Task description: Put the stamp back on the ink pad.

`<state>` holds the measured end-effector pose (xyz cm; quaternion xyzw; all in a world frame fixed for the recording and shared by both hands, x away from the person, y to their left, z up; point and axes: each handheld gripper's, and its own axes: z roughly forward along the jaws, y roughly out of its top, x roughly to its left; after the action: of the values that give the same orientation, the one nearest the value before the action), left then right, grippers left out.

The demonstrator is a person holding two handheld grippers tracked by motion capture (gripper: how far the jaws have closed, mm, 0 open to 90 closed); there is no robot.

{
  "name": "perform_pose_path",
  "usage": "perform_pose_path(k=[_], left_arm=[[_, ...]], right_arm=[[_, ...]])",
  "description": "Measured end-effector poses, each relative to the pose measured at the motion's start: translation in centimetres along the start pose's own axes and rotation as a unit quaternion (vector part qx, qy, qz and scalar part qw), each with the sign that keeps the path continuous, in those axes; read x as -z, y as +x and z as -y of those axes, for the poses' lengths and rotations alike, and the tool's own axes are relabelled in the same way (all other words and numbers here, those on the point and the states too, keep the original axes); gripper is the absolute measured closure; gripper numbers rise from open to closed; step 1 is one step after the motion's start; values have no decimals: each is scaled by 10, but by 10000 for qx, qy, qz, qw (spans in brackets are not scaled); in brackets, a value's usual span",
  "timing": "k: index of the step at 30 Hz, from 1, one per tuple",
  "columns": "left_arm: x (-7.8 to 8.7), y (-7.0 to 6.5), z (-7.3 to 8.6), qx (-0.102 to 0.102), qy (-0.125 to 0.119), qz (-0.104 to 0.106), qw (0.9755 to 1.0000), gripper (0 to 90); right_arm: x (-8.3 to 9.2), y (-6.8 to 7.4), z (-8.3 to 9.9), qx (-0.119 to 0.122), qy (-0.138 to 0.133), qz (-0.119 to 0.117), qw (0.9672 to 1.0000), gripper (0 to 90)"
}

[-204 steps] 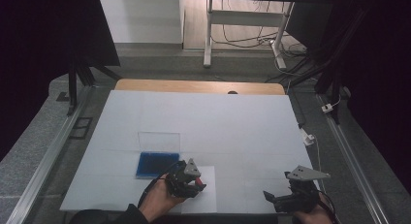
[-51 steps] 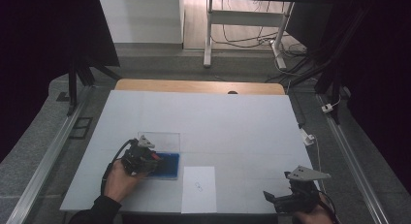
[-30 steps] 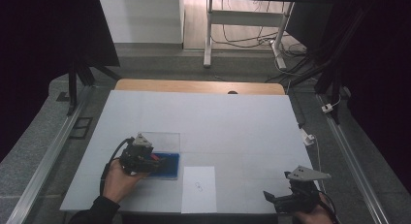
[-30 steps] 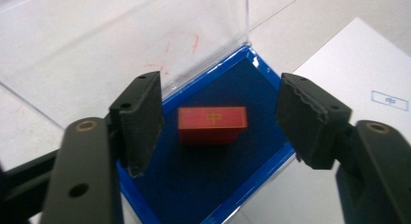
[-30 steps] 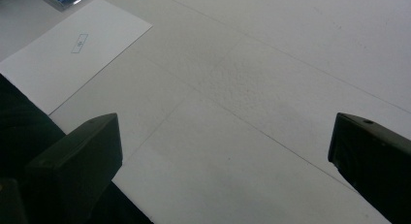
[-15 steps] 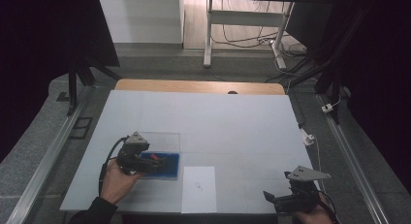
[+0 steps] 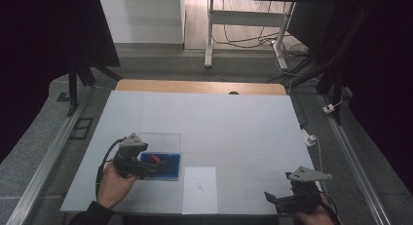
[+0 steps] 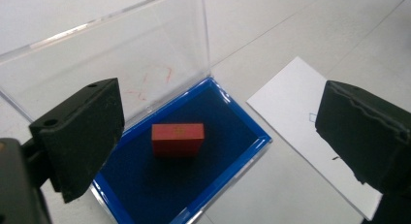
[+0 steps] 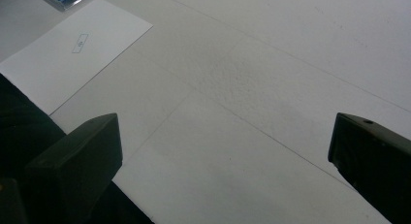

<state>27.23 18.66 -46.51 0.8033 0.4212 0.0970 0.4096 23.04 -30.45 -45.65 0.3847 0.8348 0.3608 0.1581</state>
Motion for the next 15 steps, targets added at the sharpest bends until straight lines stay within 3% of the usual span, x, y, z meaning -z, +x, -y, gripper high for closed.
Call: perform_pose_path(k=[15], left_arm=[[32,-7,18,21,-219,107,9997,0]], right_arm=[[0,-1,0,-32,16,-3,10000,0]])
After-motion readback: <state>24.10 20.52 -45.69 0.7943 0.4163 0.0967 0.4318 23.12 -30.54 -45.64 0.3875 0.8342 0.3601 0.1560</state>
